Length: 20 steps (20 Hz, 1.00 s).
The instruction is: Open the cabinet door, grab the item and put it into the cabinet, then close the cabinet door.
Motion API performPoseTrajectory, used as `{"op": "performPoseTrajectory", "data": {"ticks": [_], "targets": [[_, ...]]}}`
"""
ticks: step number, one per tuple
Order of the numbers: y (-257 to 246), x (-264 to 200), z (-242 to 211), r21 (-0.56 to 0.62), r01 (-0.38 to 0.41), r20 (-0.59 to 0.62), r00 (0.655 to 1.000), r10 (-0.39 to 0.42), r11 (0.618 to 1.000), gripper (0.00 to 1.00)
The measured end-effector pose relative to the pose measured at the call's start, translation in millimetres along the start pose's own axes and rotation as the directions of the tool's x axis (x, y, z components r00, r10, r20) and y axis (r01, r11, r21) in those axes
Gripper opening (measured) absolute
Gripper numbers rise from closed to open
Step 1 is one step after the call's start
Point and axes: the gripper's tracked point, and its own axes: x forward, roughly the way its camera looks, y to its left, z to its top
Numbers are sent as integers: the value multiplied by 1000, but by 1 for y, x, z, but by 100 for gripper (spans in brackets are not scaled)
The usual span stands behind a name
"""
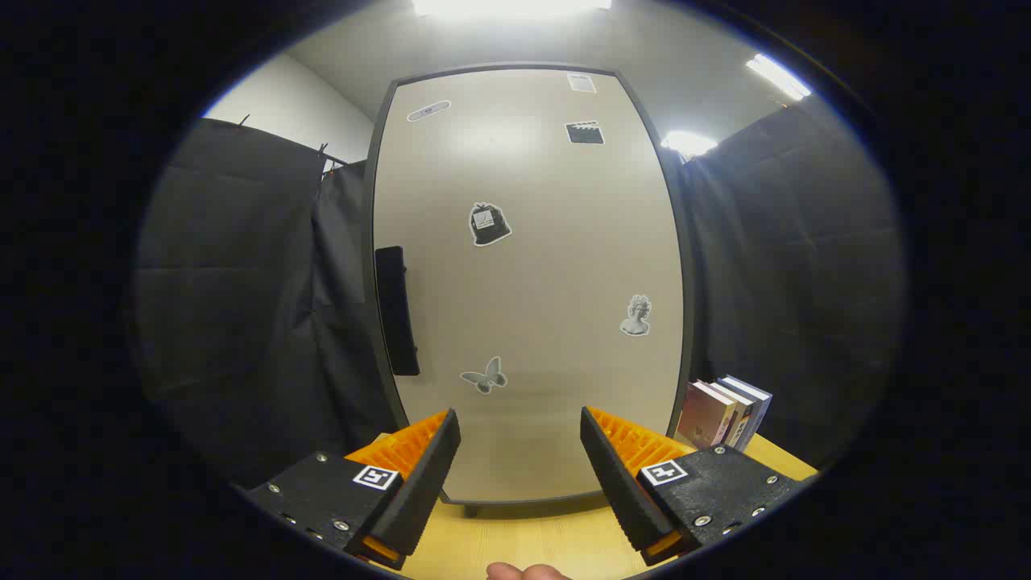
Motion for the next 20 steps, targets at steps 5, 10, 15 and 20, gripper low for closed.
{"op": "performPoseTrajectory", "data": {"ticks": [5, 10, 15, 20], "targets": [[0, -2, 1, 1, 1, 5, 1000, -1, 1000, 94], [2, -2, -3, -11, -13, -4, 1000, 13, 1000, 94], [4, -6, 1, -12, -25, -2, 1000, 25, 1000, 94], [5, -8, 2, -12, -32, 0, 999, 32, 999, 94]]}}
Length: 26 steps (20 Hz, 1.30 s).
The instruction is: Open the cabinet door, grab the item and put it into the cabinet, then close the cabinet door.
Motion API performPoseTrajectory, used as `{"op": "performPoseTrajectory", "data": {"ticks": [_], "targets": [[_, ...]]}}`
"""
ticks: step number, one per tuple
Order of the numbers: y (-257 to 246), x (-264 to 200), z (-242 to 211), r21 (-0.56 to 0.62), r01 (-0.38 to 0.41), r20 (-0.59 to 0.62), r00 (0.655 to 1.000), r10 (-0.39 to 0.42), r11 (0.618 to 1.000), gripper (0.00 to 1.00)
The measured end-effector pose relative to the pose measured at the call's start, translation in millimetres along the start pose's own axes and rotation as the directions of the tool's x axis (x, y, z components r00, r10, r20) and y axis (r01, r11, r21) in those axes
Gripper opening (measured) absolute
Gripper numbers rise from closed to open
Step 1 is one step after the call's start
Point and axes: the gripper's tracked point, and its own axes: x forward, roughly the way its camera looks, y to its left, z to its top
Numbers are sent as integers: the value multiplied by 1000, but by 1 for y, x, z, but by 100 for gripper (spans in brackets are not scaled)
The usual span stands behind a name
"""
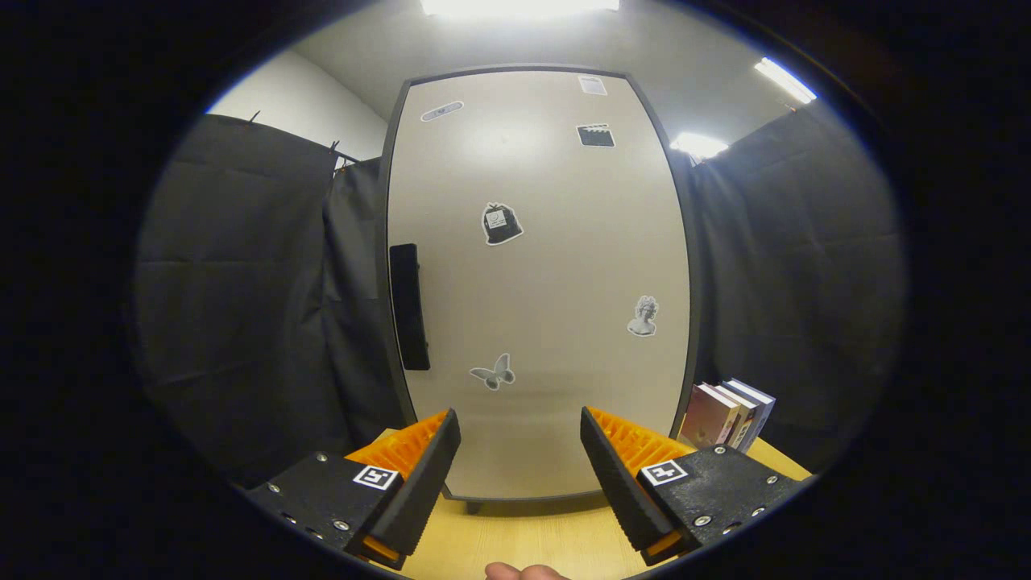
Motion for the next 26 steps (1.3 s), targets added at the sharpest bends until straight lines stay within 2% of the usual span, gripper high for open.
{"op": "performPoseTrajectory", "data": {"ticks": [11, 15, 20, 26], "targets": [[-5, -9, 5, -14, 6, 1, 1000, -6, 1000, 93], [-2, -3, 25, -11, 7, 21, 1000, -7, 1000, 93], [37, 32, 78, 5, -30, 87, 996, 30, 1000, 93], [97, 85, 70, -15, -97, 44, 994, 98, 995, 92]]}}
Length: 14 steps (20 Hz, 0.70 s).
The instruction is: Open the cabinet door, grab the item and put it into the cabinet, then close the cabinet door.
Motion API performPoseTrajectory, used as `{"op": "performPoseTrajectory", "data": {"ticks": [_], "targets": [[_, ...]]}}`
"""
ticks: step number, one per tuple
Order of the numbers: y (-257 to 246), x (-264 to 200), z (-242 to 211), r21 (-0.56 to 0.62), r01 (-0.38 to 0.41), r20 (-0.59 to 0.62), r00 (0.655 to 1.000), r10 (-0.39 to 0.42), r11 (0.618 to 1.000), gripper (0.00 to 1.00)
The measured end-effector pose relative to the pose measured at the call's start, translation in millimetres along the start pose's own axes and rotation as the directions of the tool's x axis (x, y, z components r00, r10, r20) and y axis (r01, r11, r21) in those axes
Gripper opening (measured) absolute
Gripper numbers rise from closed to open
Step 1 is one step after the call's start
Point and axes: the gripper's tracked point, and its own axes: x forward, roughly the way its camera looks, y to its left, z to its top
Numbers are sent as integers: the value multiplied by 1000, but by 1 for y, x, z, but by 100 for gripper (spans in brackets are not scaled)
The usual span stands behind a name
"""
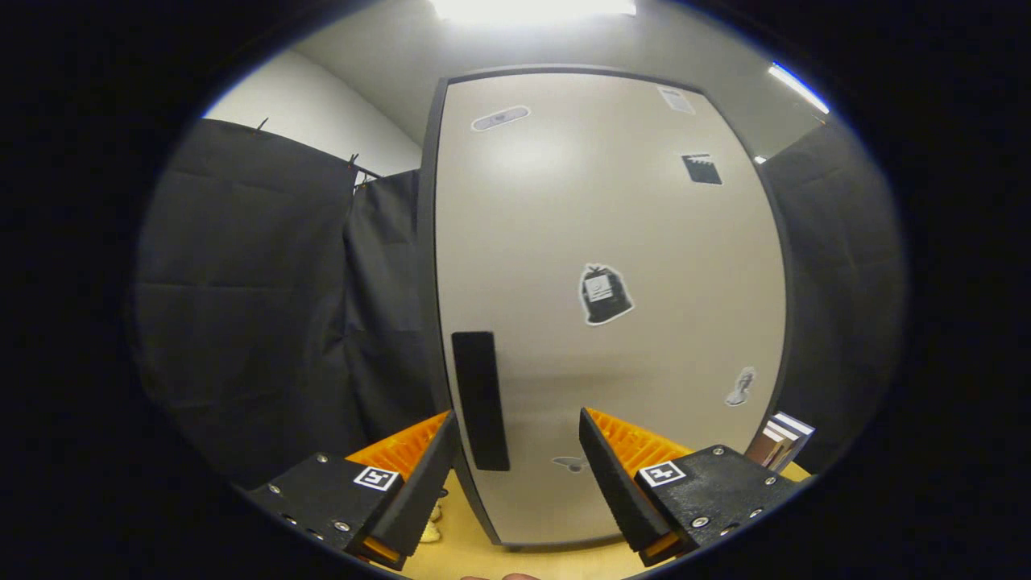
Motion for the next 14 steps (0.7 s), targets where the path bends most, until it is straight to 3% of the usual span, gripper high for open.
{"op": "performPoseTrajectory", "data": {"ticks": [3, 6, 7, 9, 14], "targets": [[8, 23, -25, -36, 12, -52, 999, -14, 999, 89], [6, 35, -44, 21, 18, -109, 994, -16, 1000, 72], [6, 41, -47, 50, 12, -113, 994, -6, 999, 54], [6, 38, -44, 35, -3, -107, 994, 7, 999, 35], [7, 31, -43, -9, -55, -111, 992, 54, 998, 26]]}}
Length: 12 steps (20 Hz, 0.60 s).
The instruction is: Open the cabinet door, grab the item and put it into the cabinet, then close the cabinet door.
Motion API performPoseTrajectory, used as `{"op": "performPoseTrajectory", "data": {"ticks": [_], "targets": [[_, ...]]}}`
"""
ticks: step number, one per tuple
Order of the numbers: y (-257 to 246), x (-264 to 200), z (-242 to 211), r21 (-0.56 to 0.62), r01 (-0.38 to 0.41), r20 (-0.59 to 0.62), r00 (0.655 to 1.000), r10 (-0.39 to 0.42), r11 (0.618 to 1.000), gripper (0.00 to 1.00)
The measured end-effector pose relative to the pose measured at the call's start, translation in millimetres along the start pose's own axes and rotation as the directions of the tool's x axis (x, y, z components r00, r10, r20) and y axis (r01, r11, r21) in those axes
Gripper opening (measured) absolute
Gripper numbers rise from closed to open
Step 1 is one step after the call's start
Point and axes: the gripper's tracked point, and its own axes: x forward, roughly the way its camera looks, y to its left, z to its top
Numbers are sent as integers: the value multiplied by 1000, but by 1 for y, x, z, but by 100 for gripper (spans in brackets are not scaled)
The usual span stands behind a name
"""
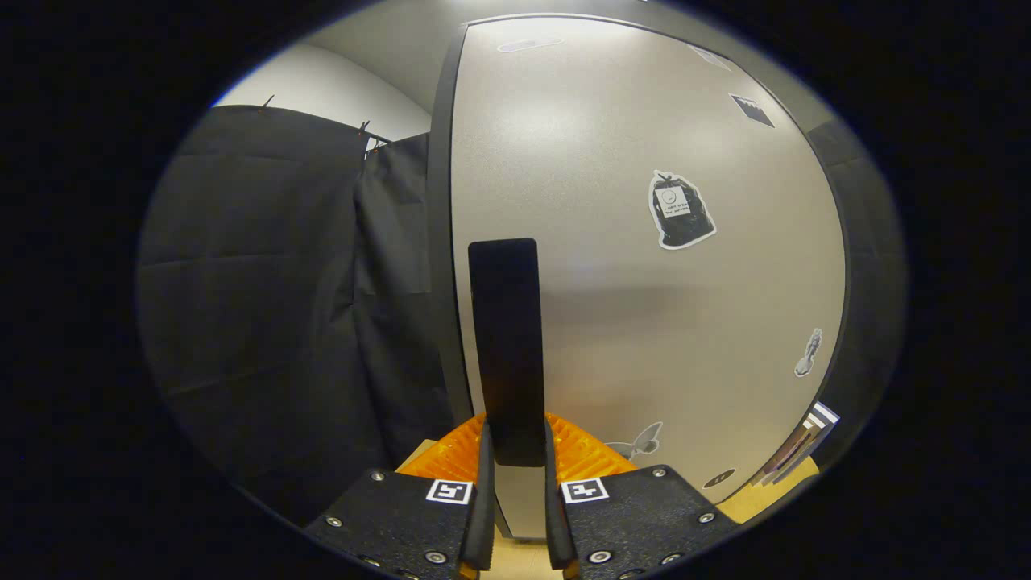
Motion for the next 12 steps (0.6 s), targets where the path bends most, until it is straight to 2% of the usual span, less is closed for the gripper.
{"op": "performPoseTrajectory", "data": {"ticks": [5, 9, 12], "targets": [[1, -25, -4, -3, -74, -1, 997, 74, 997, 25], [2, -52, -5, -1, -184, -8, 983, 184, 983, 25], [-1, -67, -5, -48, -274, -42, 961, 272, 961, 25]]}}
